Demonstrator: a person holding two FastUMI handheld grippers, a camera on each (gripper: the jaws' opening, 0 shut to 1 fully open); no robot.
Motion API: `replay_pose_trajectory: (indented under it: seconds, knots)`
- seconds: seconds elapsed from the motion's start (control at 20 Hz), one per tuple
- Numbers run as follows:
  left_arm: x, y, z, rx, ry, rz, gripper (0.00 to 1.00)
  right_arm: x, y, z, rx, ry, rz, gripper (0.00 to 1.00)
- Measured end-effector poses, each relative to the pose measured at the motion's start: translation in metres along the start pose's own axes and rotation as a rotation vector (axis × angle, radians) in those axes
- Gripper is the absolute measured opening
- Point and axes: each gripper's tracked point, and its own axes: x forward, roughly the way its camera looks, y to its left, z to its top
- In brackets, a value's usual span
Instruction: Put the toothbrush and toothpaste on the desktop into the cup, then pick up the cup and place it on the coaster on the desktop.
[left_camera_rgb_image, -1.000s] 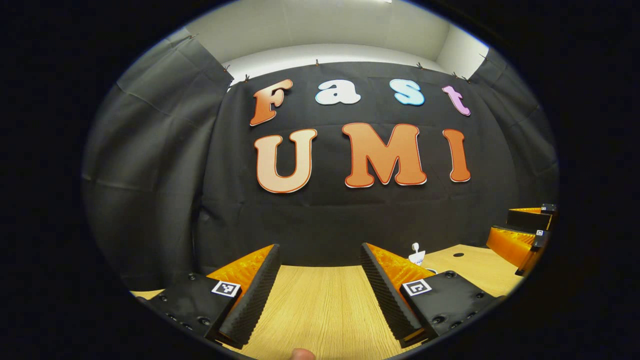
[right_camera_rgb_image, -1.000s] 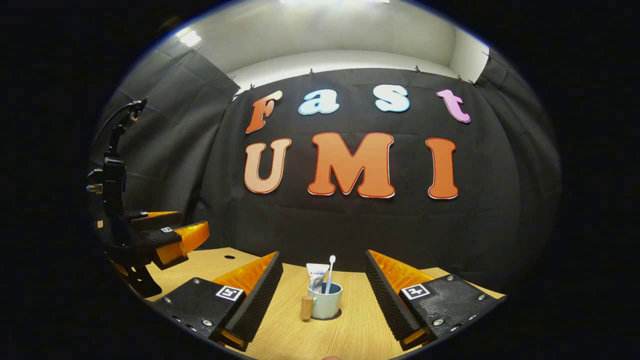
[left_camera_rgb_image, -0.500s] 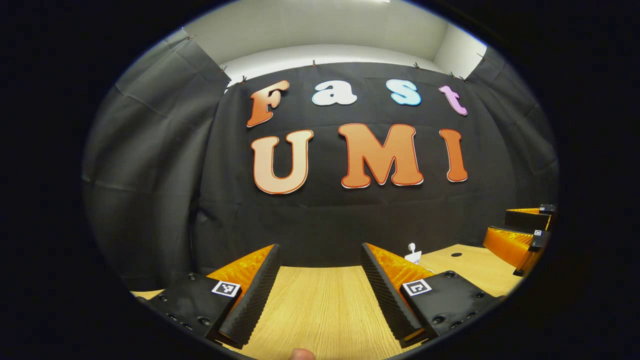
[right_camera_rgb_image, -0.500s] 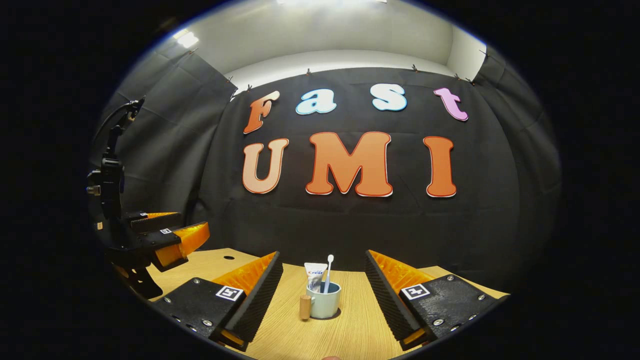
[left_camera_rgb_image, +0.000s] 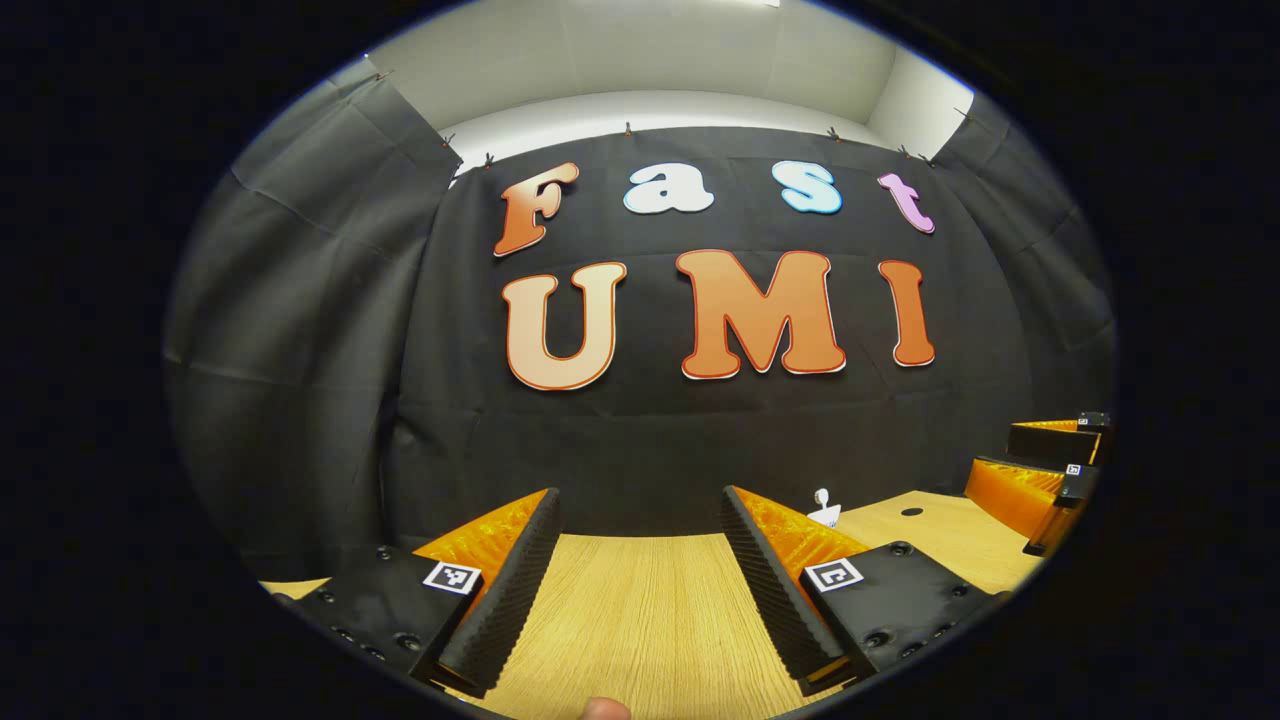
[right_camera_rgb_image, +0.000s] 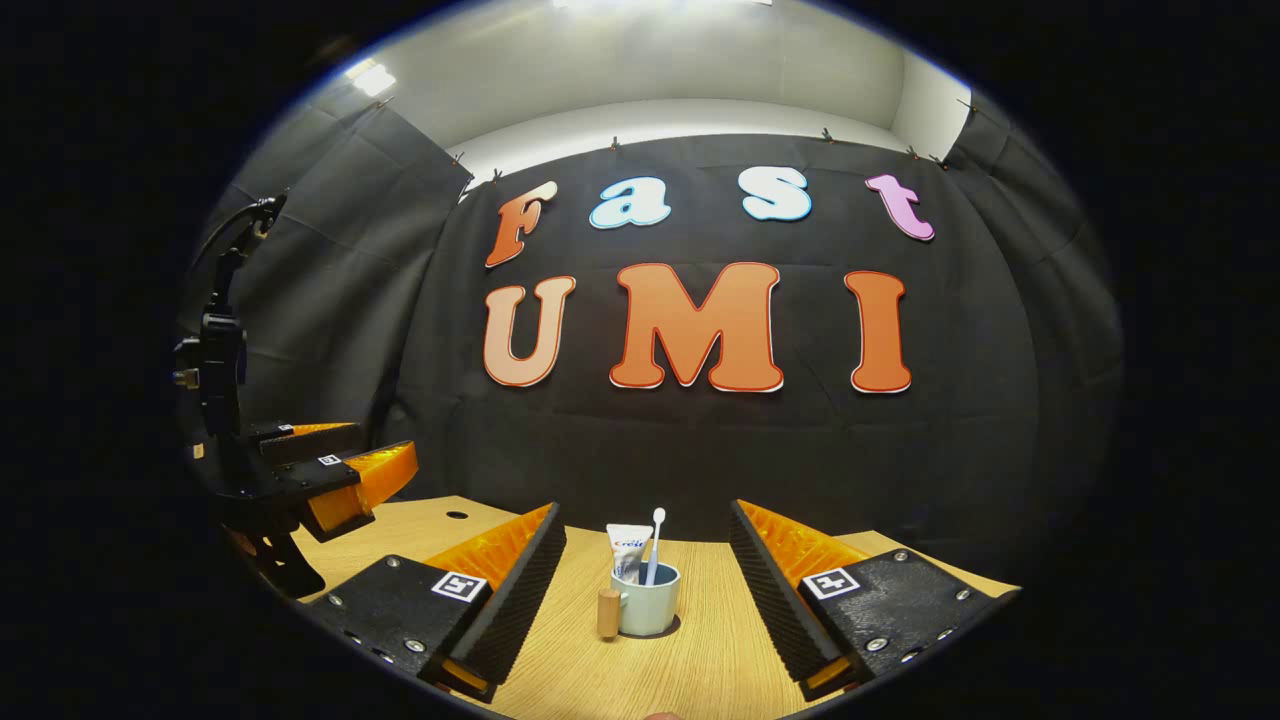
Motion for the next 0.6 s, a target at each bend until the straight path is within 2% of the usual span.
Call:
replay_pose_trajectory:
  seconds: [0.6]
  knots:
    - [-0.0024, 0.0022, 0.0045, -0.018, -0.027, 0.009, 1.00, 0.0004, -0.0020, 0.0022, 0.007, -0.002, 0.006, 0.99]
